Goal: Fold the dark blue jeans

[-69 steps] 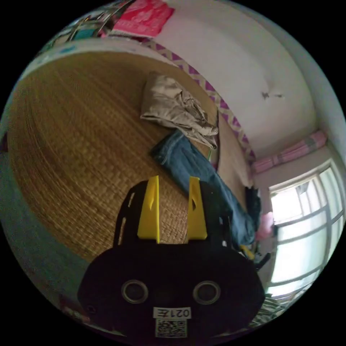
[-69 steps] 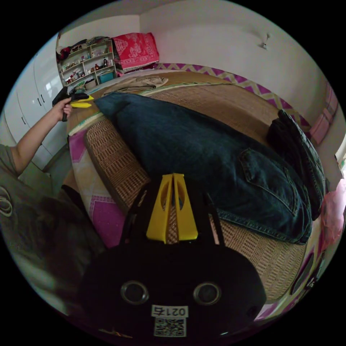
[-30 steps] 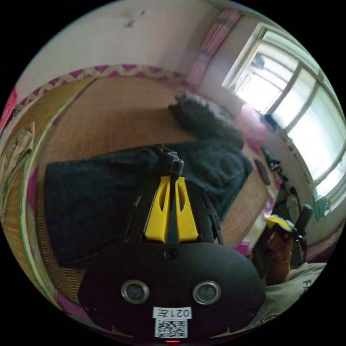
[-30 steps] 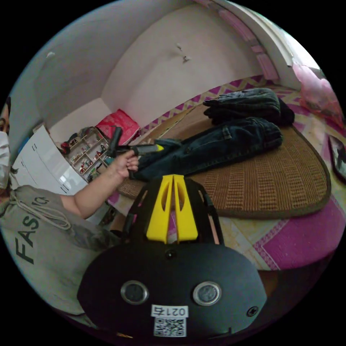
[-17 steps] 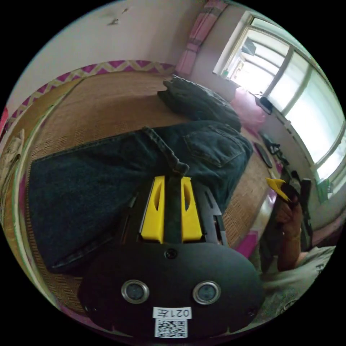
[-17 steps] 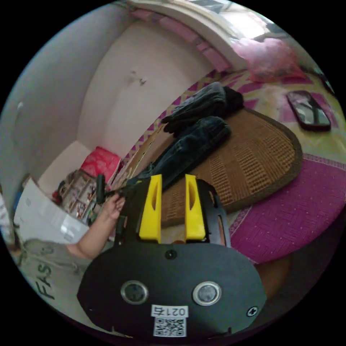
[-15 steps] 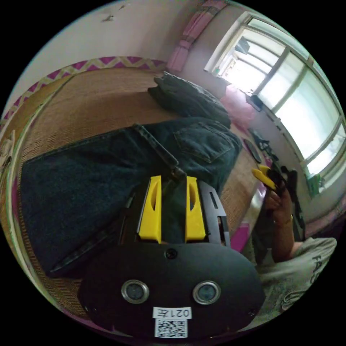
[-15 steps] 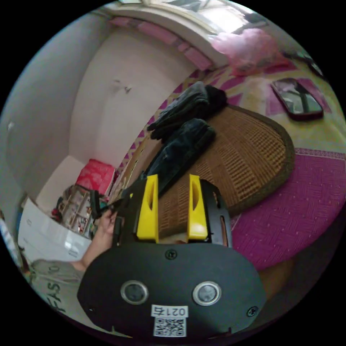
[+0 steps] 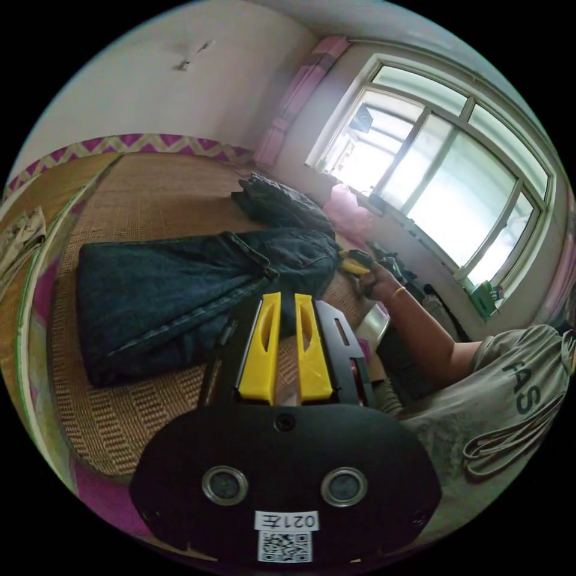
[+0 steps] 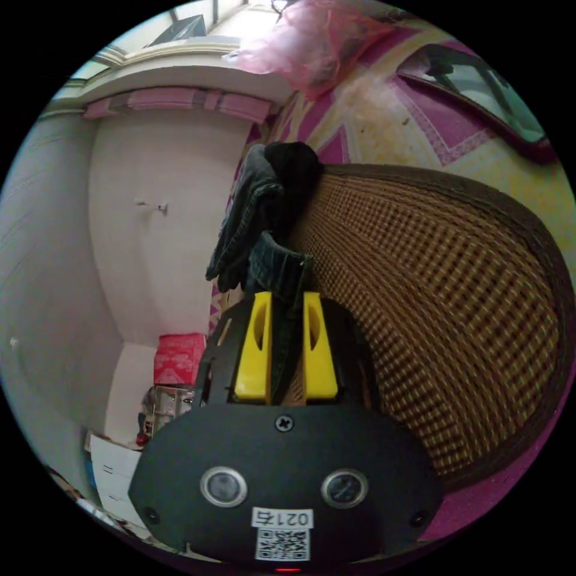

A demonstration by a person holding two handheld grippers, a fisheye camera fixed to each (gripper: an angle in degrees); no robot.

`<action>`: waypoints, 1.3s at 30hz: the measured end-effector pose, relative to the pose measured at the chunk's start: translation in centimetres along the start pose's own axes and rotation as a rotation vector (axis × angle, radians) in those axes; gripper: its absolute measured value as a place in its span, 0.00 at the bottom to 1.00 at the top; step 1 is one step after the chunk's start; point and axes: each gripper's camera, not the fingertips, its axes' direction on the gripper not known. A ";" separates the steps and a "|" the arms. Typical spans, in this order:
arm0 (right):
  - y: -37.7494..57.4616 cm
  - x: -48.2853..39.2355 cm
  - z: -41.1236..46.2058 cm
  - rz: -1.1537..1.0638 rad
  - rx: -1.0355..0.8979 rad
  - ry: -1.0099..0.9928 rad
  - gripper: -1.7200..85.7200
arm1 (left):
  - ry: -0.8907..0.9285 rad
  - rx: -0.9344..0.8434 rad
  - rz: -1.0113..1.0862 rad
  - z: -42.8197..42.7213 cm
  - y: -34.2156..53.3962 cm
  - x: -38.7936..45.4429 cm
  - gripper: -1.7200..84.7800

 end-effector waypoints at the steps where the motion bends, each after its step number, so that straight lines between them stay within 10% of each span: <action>1: 0.8 -2.5 -0.4 -0.062 0.028 -0.019 0.08 | -0.005 0.006 -0.014 -1.3 0.7 -0.8 0.05; 10: 26.9 -37.2 12.1 -1.134 -0.032 0.128 0.08 | -0.013 0.086 -0.133 -11.1 5.0 -8.0 0.01; 18: 56.9 -35.7 41.1 -1.695 -0.409 0.381 0.08 | -0.061 0.146 -0.236 -18.9 7.5 -14.6 0.01; 26: 60.9 -33.6 45.4 -1.662 -0.341 0.355 0.08 | -0.107 0.211 -0.296 -25.2 8.2 -20.5 0.01; 34: 54.1 -29.0 49.3 -1.333 -0.872 0.047 0.16 | -0.123 0.261 -0.358 -26.7 2.4 -27.5 0.04; 39: 39.7 -25.0 42.6 -1.110 -0.526 0.143 0.18 | -0.142 0.195 -0.418 -26.6 -1.0 -33.6 0.12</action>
